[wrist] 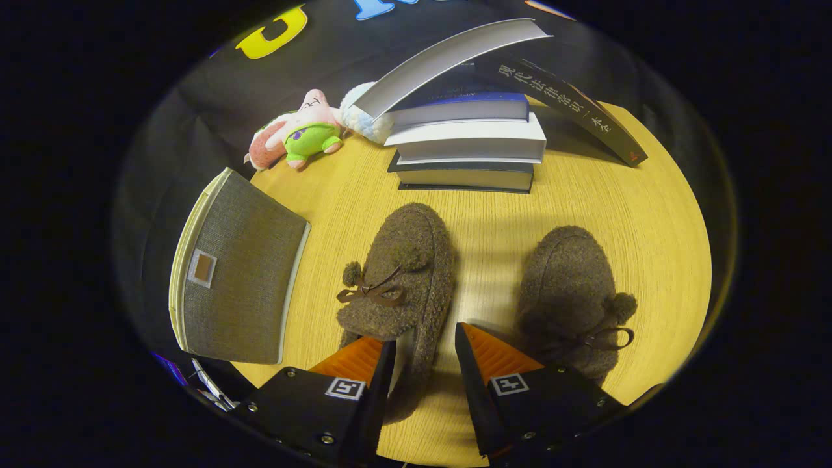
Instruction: Open the storage box then place both shoes into the box .Put the left shoe in first, then the right shoe, with the right side of both shoes facing outward in a uniform manner.
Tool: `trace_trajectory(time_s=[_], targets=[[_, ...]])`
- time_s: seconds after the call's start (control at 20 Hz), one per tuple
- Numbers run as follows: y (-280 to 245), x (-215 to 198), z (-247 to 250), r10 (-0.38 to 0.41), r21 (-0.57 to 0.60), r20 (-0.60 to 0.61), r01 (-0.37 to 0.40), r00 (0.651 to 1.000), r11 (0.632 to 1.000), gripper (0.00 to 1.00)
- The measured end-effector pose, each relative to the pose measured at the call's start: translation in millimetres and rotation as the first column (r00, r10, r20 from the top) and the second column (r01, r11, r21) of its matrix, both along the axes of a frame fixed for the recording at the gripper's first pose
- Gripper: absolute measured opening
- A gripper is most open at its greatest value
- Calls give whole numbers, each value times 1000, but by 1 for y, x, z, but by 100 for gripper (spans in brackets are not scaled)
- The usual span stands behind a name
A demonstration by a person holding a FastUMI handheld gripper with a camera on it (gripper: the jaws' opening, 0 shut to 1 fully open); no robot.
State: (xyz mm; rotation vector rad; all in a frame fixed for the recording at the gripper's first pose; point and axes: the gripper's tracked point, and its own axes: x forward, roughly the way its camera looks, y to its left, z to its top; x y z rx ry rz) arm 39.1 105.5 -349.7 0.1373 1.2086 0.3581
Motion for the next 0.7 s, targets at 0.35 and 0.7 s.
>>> trace_trajectory(time_s=[0.35, 0.7], targets=[[1, 3, -8, -33, 19, -40, 34, 999, 999, 5], [1, -2, 17, -30, 20, -34, 31, 999, 999, 0]])
